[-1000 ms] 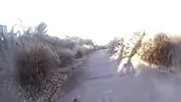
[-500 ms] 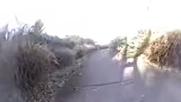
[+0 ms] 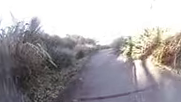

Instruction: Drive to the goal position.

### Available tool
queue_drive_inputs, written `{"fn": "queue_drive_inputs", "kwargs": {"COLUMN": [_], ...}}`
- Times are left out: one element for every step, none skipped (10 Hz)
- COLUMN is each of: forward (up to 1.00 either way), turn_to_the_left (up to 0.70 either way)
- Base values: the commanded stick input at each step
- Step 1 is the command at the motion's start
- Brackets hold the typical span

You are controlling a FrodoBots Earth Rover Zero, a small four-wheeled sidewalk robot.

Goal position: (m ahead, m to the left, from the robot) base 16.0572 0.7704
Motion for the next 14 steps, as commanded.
{"fn": "queue_drive_inputs", "kwargs": {"forward": [0.85,0.85,0.85,0.85,0.85,0.85,0.85,0.85,0.85,0.85,0.85,0.85,0.85,0.85], "turn_to_the_left": [0.00,0.00,0.00,0.00,0.00,0.00,0.00,0.00,0.00,0.00,0.00,0.00,0.00,0.00]}}
